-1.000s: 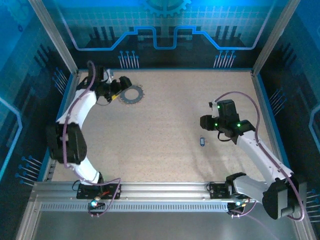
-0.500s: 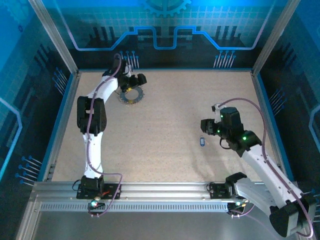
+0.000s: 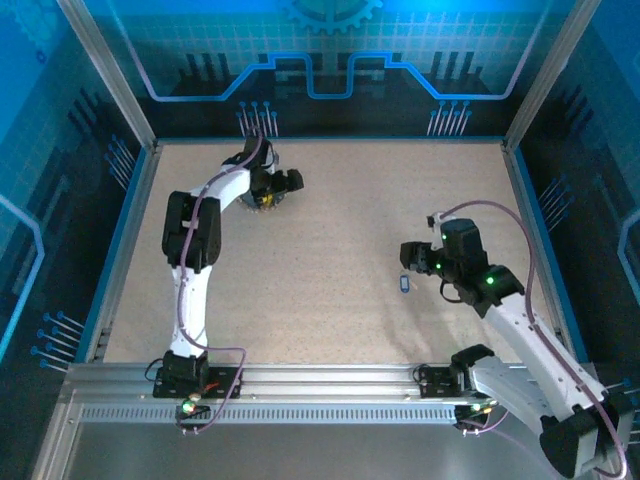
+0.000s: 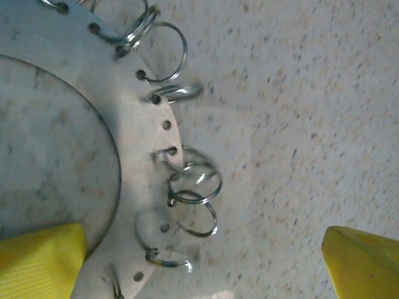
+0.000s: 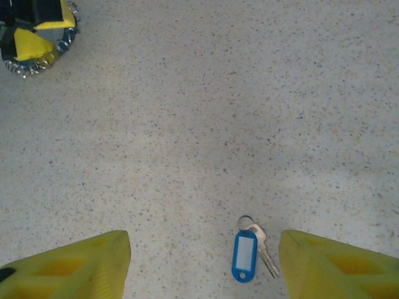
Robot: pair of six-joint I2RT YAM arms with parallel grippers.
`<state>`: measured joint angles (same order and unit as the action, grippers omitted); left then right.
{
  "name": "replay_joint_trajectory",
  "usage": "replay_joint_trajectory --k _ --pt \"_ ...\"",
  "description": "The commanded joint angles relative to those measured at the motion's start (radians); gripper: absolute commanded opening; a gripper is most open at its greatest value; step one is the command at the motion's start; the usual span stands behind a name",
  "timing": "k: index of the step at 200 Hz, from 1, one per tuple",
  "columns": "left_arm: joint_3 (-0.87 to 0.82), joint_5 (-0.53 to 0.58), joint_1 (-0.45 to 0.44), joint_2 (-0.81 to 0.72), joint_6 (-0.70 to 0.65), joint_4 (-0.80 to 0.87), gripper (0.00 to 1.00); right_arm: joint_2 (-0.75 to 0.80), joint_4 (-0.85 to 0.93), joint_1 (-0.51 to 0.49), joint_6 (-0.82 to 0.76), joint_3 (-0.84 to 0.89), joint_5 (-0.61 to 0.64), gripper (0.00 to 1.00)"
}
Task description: Put the keys on the keyring
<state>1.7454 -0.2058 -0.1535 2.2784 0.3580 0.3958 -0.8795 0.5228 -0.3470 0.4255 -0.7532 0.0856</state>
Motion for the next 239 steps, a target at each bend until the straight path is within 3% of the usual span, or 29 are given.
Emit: replay_joint_trajectory --k 1,62,105,135,167,199,239 --pt "-0.147 -0.045 -0.031 -0.076 0.049 -0.050 0.99 -0.045 0.016 -0.009 0.029 -0.085 -0.061 0.65" --pt "-0.441 -0.038 -0.174 -0.281 0.085 -0.135 0.99 -0.180 -0.070 -0.008 0.138 -0.165 -0.136 0.67" --pt "-0.624 -0.237 -0.286 -0.417 0.064 -0.175 0.99 -0.257 -0.120 0.077 0.345 -0.148 -0.163 0.70" --pt "-0.703 -0.220 -0.451 -0.512 0.109 -0.206 0.99 -0.283 -0.103 0.187 0.324 -0.144 -0.252 0.70" --pt "-0.675 -0.141 -0.563 -0.617 0.145 -0.185 0.99 -0.335 -0.098 0.196 0.247 -0.145 -0.396 0.67" --pt "-0.591 -0.144 -0.500 -0.779 0.103 -0.040 0.99 -0.382 -0.094 0.136 0.093 -0.133 -0.495 0.59" --pt "-0.548 -0.192 -0.202 -0.982 0.000 0.157 0.99 -0.395 0.073 0.006 -0.254 -0.213 -0.448 0.61"
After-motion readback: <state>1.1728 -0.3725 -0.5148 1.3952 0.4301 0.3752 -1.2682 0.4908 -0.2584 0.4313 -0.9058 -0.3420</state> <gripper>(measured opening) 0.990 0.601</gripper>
